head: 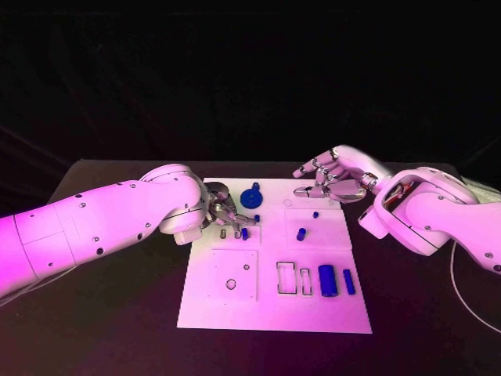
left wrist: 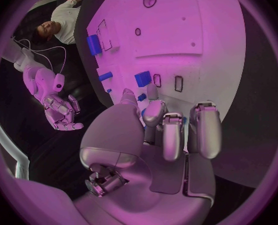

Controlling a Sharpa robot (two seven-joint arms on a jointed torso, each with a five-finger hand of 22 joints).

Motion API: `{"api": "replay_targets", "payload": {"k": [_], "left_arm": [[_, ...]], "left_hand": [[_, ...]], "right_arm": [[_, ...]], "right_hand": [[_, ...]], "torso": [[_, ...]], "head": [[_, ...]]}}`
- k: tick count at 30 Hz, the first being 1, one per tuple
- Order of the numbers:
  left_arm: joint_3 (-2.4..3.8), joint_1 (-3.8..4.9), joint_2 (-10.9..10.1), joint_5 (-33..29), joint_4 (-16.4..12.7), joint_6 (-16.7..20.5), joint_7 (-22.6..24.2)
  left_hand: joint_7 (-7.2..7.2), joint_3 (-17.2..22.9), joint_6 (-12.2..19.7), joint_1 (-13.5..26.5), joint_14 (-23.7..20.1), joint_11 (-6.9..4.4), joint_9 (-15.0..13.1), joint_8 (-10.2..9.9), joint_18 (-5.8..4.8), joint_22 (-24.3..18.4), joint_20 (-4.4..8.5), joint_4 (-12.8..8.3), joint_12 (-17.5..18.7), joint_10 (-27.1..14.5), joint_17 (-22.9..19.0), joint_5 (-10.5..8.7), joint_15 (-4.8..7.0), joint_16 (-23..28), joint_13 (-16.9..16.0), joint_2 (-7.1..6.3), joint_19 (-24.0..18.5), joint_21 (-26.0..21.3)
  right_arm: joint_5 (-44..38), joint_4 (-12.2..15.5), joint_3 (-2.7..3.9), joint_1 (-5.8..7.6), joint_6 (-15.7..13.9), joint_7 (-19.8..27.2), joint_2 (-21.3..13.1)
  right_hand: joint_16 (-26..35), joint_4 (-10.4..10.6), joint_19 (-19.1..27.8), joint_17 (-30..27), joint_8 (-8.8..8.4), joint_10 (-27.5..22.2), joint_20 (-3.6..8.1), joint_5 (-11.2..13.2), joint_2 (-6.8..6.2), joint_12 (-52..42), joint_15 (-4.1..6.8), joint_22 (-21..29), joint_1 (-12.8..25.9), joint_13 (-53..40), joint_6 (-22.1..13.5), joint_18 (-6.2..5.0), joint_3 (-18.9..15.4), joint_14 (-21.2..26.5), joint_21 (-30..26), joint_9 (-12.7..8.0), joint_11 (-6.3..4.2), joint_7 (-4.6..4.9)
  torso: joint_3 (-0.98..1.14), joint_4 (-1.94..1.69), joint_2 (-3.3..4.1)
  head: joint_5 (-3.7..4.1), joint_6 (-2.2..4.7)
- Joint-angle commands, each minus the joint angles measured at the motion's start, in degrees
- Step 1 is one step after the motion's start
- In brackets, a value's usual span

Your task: Assemble the parts on the task board

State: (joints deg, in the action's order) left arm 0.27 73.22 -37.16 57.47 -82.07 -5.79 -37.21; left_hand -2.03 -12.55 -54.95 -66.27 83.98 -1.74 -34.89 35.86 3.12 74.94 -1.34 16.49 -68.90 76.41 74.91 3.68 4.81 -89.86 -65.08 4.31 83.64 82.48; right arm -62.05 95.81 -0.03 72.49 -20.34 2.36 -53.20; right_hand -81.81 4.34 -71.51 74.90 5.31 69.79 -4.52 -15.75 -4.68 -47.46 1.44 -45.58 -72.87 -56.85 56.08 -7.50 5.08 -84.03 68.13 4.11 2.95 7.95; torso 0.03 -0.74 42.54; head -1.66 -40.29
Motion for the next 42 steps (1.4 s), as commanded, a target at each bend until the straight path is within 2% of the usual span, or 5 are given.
{"api": "replay_targets", "payload": {"k": [1, 5, 24, 42], "left_arm": [[-0.01, 0.06, 0.36, 0.26, 0.34, -2.02, -0.08], [-0.02, 0.06, 0.53, 0.26, 0.56, -2.44, -0.1], [-0.12, 0.05, 1.21, 0.26, 0.91, -4.46, -0.12], [-0.19, 0.04, 1.27, 0.26, 0.81, -5.23, -0.18]], "left_hand": [[0.01, -0.18, 0.38, -0.9, 6.02, -0.09, -0.28, 0.44, -0.45, 2.44, 0.02, -0.16, -0.44, 0.53, 15.09, -0.06, 0.26, -0.14, -0.23, 0.07, 1.18, 0.28], [0.02, -0.18, 0.4, -1.05, 6.02, -0.1, -0.38, 0.49, -0.47, 2.55, 0.03, -0.18, -0.51, 0.58, 15.09, -0.04, 0.27, -0.14, -0.31, 0.1, 1.22, 0.34], [0.14, -0.08, 0.46, -2.24, 6.02, -0.2, -1.11, 0.82, -0.6, 3.29, 0.1, -0.34, -0.86, 0.85, 15.09, 0.07, 0.36, -0.14, -0.71, 0.34, 1.47, 0.75], [0.2, 0.17, 0.65, -3.68, 6.02, -0.27, -1.84, 1.06, -0.67, 3.73, 0.17, -0.64, -1.14, 1.04, 15.09, 0.32, 0.42, -0.14, -1.05, 0.5, 1.57, 0.99]], "right_arm": [[-0.05, -0.08, 0.0, -0.02, 0.78, -0.18, 0.12], [-0.05, -0.13, 0.0, -0.02, 0.86, -0.16, 0.17], [0.15, -0.57, -0.01, -0.09, 1.05, -0.05, 0.6], [0.42, -0.91, -0.02, -0.14, 1.28, 0.03, 0.87]], "right_hand": [[0.25, -0.06, 0.43, 2.74, 0.23, 0.02, -0.03, -0.24, 0.32, -0.03, 0.04, 0.0, -0.52, -0.01, 0.31, -0.49, -0.36, -3.04, -0.32, 0.06, -0.13, -0.08], [0.25, -0.06, 0.43, 2.74, 0.23, 0.02, -0.03, -0.24, 0.32, -0.03, 0.04, 0.0, -0.52, -0.01, 0.31, -0.49, -0.36, -3.04, -0.32, 0.06, -0.13, -0.08], [0.34, 0.1, 0.33, 2.69, 0.35, 0.19, 0.03, -0.72, 0.58, -0.06, 0.1, 0.06, -0.5, 0.15, 0.42, -0.48, -0.39, -3.06, -0.39, 0.07, -0.19, -0.13], [0.36, 0.14, 0.32, 2.66, 0.38, 0.23, 0.04, -0.85, 0.64, -0.09, 0.11, 0.09, -0.49, 0.17, 0.44, -0.49, -0.39, -3.06, -0.42, 0.07, -0.2, -0.14]], "torso": [[-0.04, -0.01, 0.04], [0.03, -0.01, -0.03], [0.03, -0.02, -0.03], [0.01, -0.01, -0.03]], "head": [[0.09, -0.1], [0.06, -0.27], [0.04, -0.89], [-0.02, -1.1]]}}
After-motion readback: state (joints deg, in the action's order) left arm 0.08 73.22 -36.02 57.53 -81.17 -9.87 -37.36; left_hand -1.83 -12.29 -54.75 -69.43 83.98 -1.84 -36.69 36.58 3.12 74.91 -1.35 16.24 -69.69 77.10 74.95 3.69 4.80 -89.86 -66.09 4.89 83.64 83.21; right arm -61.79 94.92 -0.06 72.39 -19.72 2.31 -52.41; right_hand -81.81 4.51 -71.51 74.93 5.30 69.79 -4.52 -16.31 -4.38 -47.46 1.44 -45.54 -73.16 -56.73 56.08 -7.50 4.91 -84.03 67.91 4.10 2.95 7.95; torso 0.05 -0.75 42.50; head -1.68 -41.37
